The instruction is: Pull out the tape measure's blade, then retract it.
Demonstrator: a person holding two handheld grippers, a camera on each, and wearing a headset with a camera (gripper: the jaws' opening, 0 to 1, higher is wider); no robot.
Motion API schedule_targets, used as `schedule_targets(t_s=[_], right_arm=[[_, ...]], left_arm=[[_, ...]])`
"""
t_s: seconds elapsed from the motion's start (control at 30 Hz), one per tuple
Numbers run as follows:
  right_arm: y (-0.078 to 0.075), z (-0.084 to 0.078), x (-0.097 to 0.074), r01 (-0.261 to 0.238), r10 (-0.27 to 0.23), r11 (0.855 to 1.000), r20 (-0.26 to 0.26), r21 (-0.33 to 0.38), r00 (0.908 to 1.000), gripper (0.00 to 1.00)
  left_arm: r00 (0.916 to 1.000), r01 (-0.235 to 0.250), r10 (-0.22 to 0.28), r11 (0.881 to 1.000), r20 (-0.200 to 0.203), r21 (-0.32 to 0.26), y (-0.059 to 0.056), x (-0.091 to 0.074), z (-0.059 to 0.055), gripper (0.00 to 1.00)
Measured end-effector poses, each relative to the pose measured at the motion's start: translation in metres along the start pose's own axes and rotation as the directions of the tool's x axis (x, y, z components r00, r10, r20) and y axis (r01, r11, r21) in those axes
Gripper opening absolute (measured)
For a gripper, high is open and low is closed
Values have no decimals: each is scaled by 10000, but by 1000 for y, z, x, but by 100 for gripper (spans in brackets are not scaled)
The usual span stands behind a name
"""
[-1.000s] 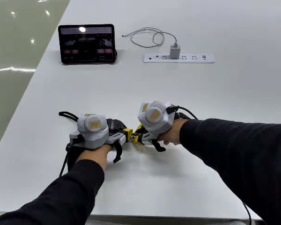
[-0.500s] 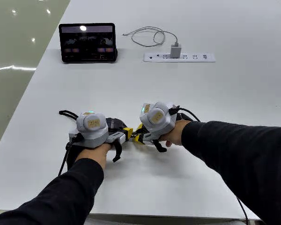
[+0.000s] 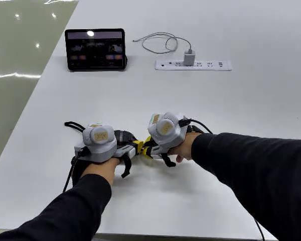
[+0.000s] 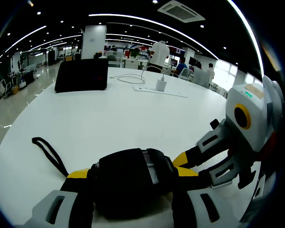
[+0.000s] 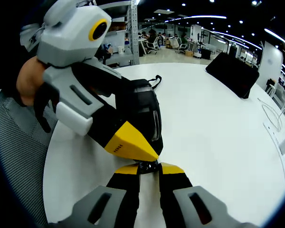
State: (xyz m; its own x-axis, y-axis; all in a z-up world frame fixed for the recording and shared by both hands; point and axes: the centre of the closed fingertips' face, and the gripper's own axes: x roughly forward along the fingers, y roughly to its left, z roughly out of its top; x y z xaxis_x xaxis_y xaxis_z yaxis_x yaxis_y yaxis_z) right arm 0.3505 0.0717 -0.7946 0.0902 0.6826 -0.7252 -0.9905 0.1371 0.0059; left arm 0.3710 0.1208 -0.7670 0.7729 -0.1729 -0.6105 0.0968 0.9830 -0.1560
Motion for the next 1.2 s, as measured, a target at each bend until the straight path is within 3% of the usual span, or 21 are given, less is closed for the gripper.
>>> schedule_targets(t_s=[1.07, 1.2], right_arm=[[1, 2, 0, -73, 73, 10000, -162, -3, 9998, 12], [1, 3, 0, -15, 8, 9995, -213, -301, 9998, 12]], left_arm=[[9999, 43, -44, 9999, 95, 112, 0, -1, 2, 66], [9999, 143, -144, 9998, 51, 162, -1, -1, 2, 66]])
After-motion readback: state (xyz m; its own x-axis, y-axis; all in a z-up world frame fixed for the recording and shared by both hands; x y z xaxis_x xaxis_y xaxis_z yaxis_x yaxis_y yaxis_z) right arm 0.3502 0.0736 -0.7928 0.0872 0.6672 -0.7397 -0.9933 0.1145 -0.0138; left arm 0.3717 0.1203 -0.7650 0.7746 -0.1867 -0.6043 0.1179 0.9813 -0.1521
